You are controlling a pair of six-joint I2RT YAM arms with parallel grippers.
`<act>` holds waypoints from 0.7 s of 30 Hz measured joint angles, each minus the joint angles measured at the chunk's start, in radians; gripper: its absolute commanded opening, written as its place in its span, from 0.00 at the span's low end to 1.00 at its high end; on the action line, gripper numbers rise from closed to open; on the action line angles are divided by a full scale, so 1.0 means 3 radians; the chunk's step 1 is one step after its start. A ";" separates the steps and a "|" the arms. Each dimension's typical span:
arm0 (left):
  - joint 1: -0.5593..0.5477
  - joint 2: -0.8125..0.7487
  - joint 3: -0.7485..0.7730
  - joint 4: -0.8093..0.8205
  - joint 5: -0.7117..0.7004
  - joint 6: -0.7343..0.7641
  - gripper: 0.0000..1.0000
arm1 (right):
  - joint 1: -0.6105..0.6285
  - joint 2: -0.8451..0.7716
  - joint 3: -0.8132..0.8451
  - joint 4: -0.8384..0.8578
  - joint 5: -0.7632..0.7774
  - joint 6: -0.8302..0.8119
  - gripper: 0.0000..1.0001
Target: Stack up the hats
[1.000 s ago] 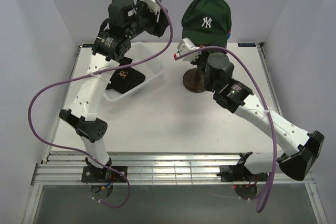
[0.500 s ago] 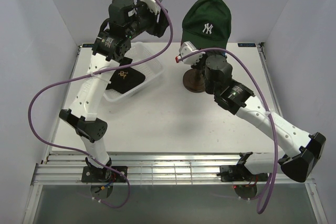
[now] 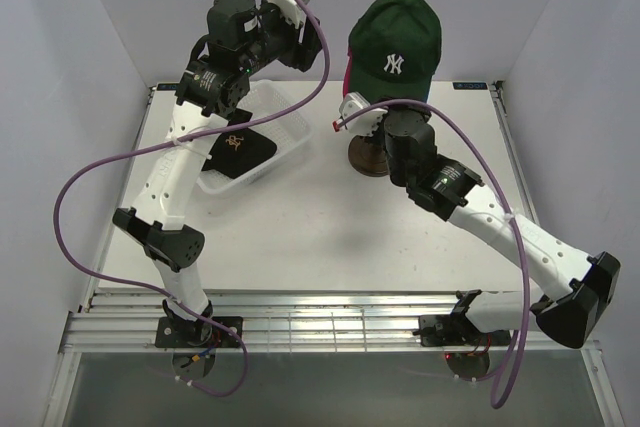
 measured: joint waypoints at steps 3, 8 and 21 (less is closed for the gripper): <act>0.0000 0.0000 0.0000 0.0000 0.0003 0.0000 0.72 | 0.0023 -0.0006 0.0009 -0.0150 -0.0001 0.0070 0.68; 0.0003 0.0000 0.0000 0.0000 0.0013 -0.0001 0.72 | 0.0106 -0.0031 0.0109 -0.0392 -0.0070 0.0168 0.72; 0.0004 0.0000 -0.0020 0.0001 0.0067 -0.0013 0.72 | 0.0153 -0.0170 0.0848 -0.1277 -0.0999 0.0626 0.89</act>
